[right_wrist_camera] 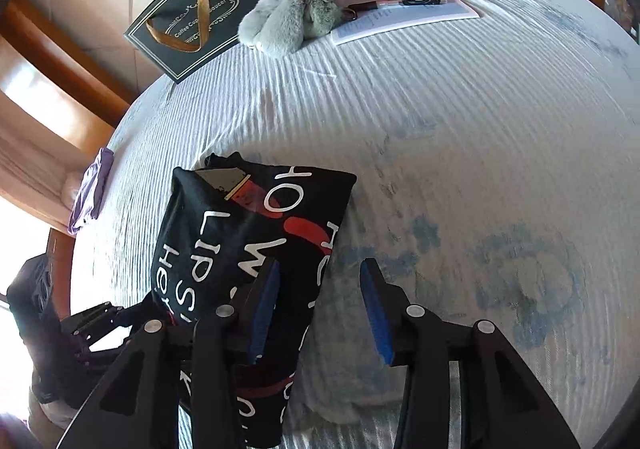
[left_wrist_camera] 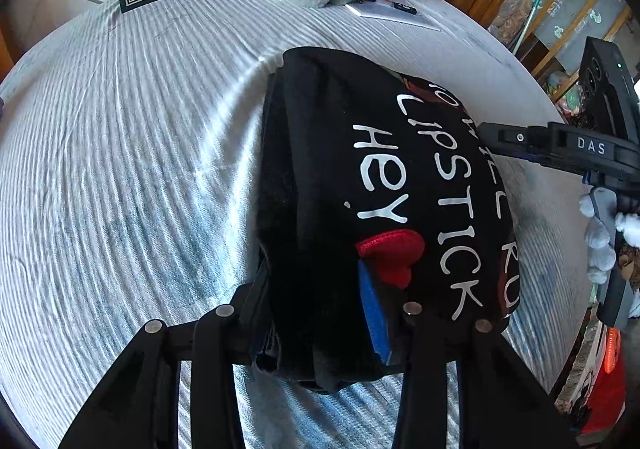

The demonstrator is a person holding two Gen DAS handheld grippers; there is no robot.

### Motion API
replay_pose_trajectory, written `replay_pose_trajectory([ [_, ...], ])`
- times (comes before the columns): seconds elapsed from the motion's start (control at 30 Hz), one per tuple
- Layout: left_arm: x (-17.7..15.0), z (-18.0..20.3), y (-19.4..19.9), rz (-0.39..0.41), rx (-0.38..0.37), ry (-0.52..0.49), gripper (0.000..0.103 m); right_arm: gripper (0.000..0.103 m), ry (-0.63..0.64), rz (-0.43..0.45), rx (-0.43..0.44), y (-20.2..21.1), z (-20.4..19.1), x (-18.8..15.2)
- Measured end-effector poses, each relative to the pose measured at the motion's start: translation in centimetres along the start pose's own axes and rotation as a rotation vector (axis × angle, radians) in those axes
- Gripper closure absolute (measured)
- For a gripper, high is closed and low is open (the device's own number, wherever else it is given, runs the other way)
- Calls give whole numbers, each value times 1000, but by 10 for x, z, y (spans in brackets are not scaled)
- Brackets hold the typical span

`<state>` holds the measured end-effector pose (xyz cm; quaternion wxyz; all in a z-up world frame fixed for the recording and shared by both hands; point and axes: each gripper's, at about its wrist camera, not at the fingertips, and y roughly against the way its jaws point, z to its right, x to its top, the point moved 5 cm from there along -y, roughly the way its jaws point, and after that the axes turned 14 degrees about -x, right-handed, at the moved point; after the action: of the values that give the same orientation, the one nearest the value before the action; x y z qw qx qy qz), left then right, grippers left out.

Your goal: Fold clothes

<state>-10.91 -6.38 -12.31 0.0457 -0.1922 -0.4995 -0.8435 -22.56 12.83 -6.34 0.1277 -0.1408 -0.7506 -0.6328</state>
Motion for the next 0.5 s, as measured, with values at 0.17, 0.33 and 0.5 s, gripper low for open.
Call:
replay_pose_trajectory([
  [0.17,-3,1,0,-6,-35,13,63,58,-24,-13,34,-10,-3,10],
  [0.33,-6,2,2,-30,-49,30,63,58,-25,-45,50,-6,-9,7],
  [0.5,-3,-1,-1,-20,-49,12,61,58,20,-88,57,9,-16,-18],
])
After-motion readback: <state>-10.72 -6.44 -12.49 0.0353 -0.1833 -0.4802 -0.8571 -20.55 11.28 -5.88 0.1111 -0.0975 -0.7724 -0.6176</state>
